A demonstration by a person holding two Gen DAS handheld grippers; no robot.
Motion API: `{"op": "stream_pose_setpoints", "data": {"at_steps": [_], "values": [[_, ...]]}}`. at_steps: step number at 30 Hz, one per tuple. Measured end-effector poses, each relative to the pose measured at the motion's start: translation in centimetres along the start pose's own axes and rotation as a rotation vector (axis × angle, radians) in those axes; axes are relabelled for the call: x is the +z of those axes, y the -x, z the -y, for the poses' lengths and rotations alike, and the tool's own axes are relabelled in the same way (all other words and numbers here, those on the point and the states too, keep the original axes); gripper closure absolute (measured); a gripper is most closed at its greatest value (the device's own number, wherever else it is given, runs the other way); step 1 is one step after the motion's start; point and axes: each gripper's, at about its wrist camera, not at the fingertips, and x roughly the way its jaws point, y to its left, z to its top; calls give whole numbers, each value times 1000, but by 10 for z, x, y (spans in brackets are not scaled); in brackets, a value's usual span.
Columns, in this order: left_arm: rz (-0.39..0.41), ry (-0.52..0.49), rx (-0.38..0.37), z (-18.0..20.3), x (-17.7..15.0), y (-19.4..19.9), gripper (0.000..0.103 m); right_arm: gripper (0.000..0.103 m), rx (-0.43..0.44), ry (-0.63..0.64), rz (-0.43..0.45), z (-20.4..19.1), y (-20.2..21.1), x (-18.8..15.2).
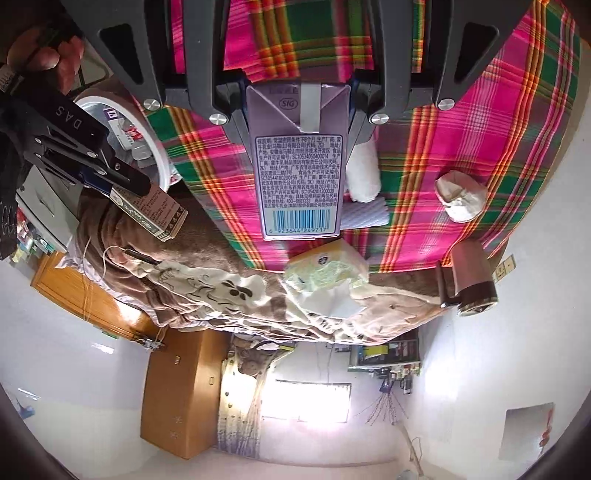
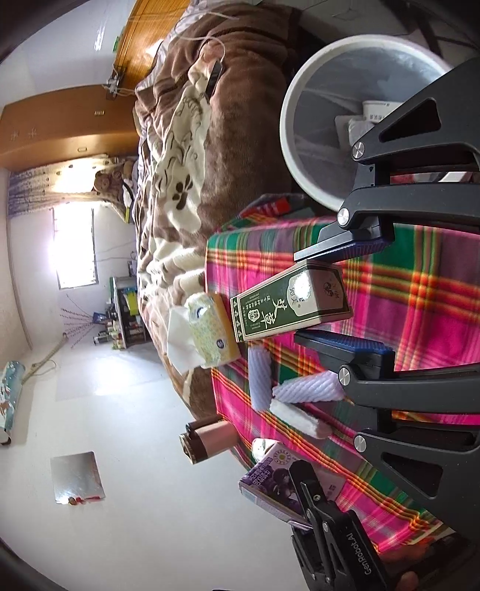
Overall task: Collect trash
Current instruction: 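Carry the green box over the bin with the right gripper while the left carries the purple pack, then release the green box into the bin with the right gripper while the left releases the purple pack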
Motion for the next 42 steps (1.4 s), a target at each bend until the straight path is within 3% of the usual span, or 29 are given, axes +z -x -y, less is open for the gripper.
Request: {"op": "stream_pose_setpoints", "data": {"at_steps": [21, 32, 42], "values": [[-19, -141, -198, 123, -2, -20, 66, 66, -212, -155, 36, 85, 43, -19], [-54, -200, -251, 169, -5, -43, 66, 66, -296, -200, 10, 115, 49, -31], [-87, -222, -288, 196, -1, -63, 66, 66, -320, -227, -35, 133, 40, -34]]}}
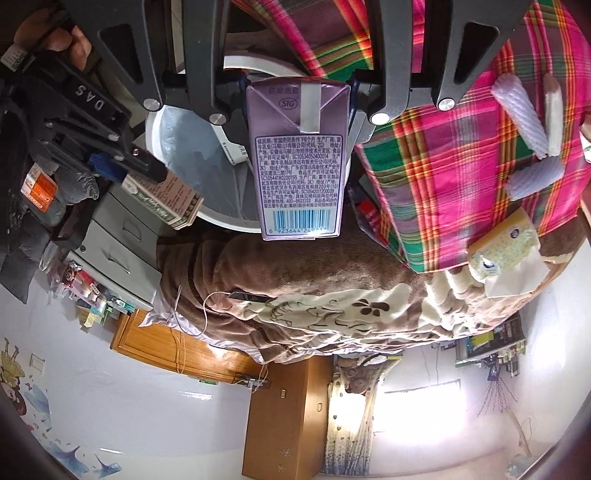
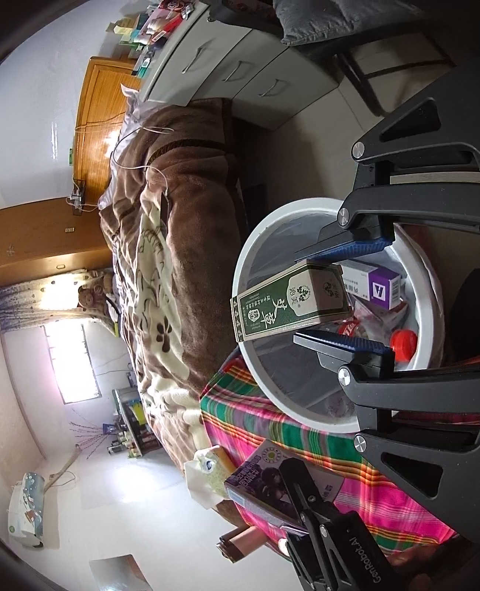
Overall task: Collect trash
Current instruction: 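Release the green box into the bin with the right gripper while the left releases the purple pack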
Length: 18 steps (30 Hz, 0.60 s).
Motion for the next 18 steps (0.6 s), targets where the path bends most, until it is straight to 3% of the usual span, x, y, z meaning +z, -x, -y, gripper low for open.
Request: {"op": "stream_pose_setpoints", "data": {"at_steps": [10, 11, 14, 18], "values": [[-25, -21, 0, 8, 3, -15, 66, 65, -29, -3, -36, 5, -7, 0], [-25, -24, 2, 8, 4, -16, 64, 65, -30, 0, -38, 5, -7, 0], [-24, -18, 2, 7, 4, -16, 45, 63, -34, 2, -43, 4, -9, 0], [-20, -2, 1, 2, 3, -13, 43, 52, -45, 9, -42, 2, -7, 0]]}}
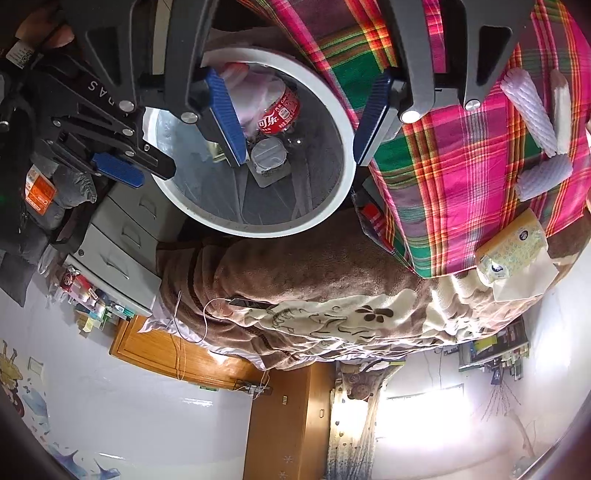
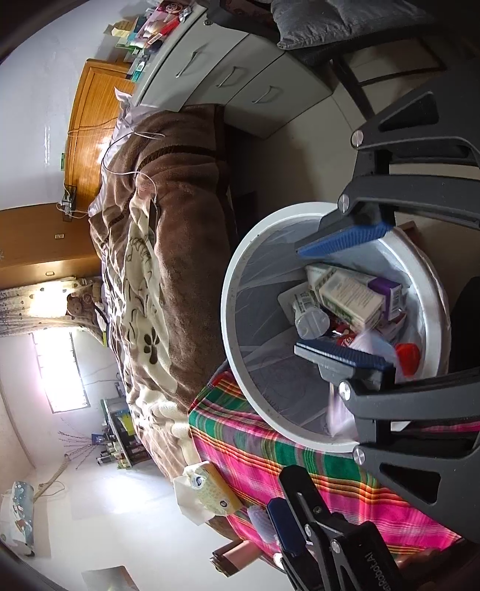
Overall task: Collect trash
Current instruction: 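Release the green box into the bin with the right gripper while the left releases the purple pack, then move both open grippers back over the bed toward the foam sleeves and paper bag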
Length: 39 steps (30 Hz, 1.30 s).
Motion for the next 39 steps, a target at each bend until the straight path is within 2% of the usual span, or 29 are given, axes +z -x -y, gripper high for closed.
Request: {"op": "stream_pose_setpoints", "data": {"at_steps": [16, 39], "values": [[35, 64, 47, -33, -13, 33, 43, 52, 51, 20, 45, -20, 12, 0], [82, 226, 263, -152, -45, 96, 43, 51, 243, 174, 45, -117, 11, -6]]}}
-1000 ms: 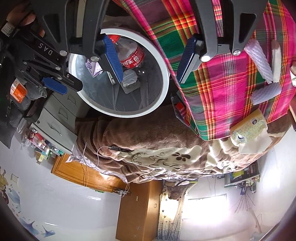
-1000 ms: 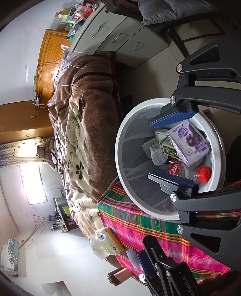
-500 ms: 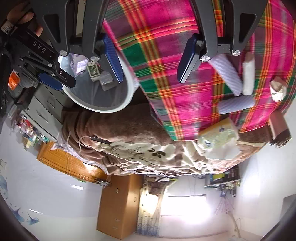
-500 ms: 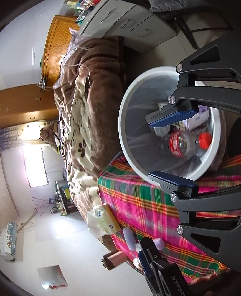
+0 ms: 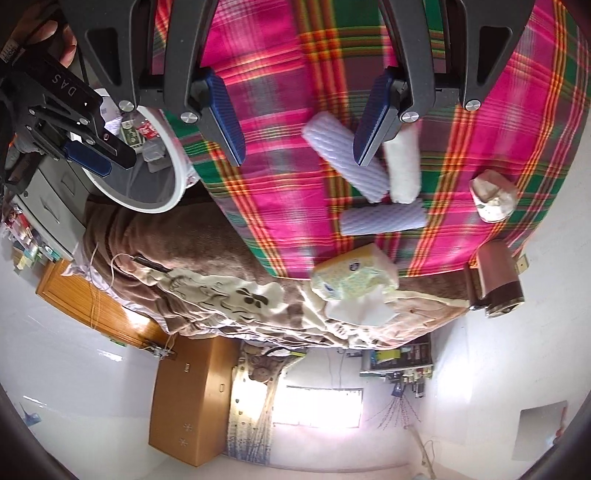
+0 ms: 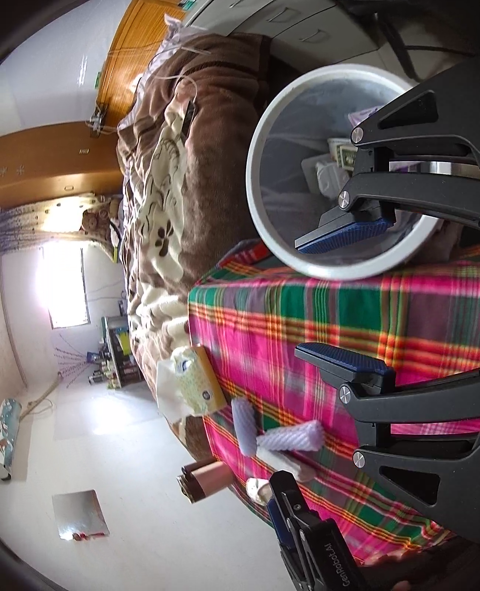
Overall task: Collect trash
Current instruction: 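Move both open grippers back over the bed toward the foam sleeves and paper bag, then grasp the white mesh foam sleeve with the right gripper while the left grasps the crumpled paper bag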
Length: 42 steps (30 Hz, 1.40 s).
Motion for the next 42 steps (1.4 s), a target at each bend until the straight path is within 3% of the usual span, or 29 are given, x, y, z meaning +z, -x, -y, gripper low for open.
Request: {"op": "stream_pose_setpoints", "data": {"at_steps": [5, 16, 23, 31, 42], "values": [[1, 38, 35, -29, 0, 1, 43, 45, 51, 38, -12, -24, -10, 4], [-6, 107, 155, -100, 2, -2, 38, 44, 141, 133, -84, -74, -37, 6], [-17, 190, 192, -145, 4, -13, 38, 44, 218, 152, -152, -98, -60, 7], [-44, 258, 245, -193, 10, -35, 37, 44, 234, 187, -213, -117, -84, 4], [-76, 293, 302, -229, 28, -74, 31, 44, 213, 187, -278, -125, -107, 4]]}}
